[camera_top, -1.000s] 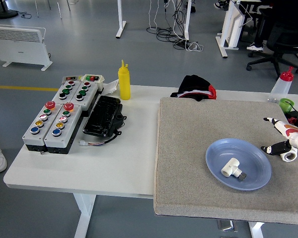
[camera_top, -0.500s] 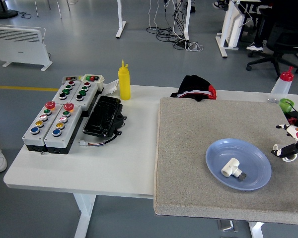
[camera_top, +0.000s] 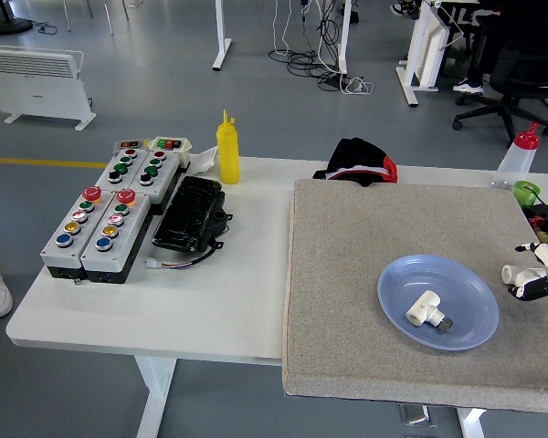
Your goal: Pick pipe place plate twice
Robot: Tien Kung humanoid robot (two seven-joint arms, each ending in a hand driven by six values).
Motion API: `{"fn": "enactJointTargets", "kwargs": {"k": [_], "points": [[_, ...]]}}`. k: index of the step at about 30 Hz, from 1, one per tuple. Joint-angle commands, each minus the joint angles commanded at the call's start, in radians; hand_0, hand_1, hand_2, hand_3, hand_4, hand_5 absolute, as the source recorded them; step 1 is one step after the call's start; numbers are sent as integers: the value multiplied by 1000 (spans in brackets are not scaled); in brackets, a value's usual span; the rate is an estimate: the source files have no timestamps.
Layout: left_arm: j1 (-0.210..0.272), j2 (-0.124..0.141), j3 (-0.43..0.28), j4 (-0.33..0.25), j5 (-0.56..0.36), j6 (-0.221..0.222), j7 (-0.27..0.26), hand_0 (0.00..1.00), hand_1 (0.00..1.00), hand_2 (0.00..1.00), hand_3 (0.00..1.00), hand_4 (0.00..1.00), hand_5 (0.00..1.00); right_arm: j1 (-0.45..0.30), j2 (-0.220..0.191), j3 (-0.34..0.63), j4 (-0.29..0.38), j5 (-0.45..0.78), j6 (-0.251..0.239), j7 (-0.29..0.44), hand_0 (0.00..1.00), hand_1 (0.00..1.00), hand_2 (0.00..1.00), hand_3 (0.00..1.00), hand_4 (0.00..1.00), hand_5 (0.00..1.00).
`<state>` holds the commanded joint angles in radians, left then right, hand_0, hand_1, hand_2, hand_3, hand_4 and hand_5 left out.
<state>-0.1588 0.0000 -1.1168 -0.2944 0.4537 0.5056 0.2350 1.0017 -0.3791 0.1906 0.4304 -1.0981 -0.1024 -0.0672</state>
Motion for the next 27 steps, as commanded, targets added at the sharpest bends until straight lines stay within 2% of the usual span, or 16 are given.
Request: {"fn": "enactJointTargets", "kwargs": {"k": [6,10,11,16,17,22,23,27], "points": [[-1,0,-1,-1,4,-1,1,617,684,710,584,465,998,-2,17,-65,-36,59,-16,16,938,865,927,862,737,317],[-2,0,-1,0,3,-2,-1,617,684,710,584,465,998,-4,14,-93,-48,82,-34,30,938,865,927,862,737,317],[-2,0,-1,0,2,-2,-1,617,684,710,584,466,998,-5,13,-95,-50,84,-36,32,892,840,881,844,706,293],[-5,0,-3,0,4,-3,-2,617,684,710,584,466,998,-5,9,-106,-61,90,-60,52,892,840,881,844,706,293],[-5,0,-2,0,4,-3,-2,617,685,711,584,466,998,-6,9,-110,-64,91,-64,55,857,818,842,827,679,275],[-8,0,-1,1,0,-5,-5,617,685,711,584,466,998,-10,8,-117,-71,107,-62,60,857,818,842,827,679,275],[-9,0,-1,1,0,-5,-5,616,686,710,584,465,998,-12,8,-118,-71,111,-59,61,783,752,735,783,654,266],[-10,0,-1,1,-1,-5,-5,616,686,710,584,465,998,-18,12,-130,-71,119,-50,61,783,752,735,783,654,266]]}}
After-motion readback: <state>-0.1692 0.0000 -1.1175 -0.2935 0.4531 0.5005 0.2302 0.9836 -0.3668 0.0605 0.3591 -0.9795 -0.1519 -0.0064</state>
